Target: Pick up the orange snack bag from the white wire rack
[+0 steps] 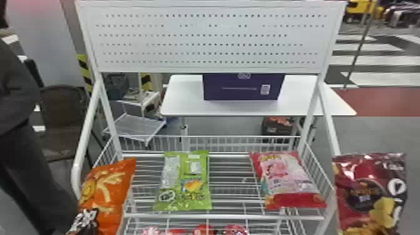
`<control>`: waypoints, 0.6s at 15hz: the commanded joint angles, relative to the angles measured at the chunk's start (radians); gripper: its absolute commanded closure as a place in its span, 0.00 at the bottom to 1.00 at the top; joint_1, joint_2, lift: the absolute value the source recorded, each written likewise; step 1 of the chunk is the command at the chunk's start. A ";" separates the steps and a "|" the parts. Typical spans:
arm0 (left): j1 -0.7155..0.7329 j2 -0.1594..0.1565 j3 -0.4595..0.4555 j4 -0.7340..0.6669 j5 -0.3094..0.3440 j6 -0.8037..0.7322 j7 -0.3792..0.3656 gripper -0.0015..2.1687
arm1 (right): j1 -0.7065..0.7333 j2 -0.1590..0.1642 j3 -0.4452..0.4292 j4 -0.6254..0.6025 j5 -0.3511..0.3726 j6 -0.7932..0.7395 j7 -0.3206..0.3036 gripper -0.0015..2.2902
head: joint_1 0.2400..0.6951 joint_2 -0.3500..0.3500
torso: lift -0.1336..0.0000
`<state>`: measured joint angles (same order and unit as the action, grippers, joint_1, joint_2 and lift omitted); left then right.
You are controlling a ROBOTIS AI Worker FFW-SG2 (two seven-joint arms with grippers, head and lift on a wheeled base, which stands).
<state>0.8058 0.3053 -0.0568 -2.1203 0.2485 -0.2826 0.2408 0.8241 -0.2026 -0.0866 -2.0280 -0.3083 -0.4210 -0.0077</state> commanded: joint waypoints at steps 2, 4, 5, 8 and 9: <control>0.000 -0.002 0.002 -0.001 0.000 0.000 0.000 0.99 | 0.000 0.000 -0.001 0.000 -0.002 0.000 0.000 0.92 | 0.57 0.50 | 1.00; -0.002 -0.005 0.002 -0.003 0.000 0.000 0.000 0.99 | 0.000 0.000 0.001 0.000 -0.008 0.000 0.000 0.92 | 0.57 0.50 | 1.00; -0.002 -0.005 0.000 -0.003 0.000 0.000 0.000 0.99 | -0.002 0.000 0.001 0.000 -0.008 0.000 0.000 0.92 | 0.57 0.50 | 1.00; -0.002 -0.005 0.000 -0.003 0.000 0.000 -0.001 0.99 | -0.002 0.000 -0.001 0.000 -0.008 0.000 0.000 0.92 | 0.57 0.50 | 1.00; -0.004 -0.005 0.000 -0.003 0.000 0.000 -0.001 0.99 | -0.002 0.000 -0.001 0.000 -0.008 0.000 0.000 0.92 | 0.57 0.50 | 1.00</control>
<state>0.8037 0.3007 -0.0567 -2.1233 0.2485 -0.2829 0.2394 0.8221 -0.2025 -0.0872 -2.0280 -0.3160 -0.4212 -0.0077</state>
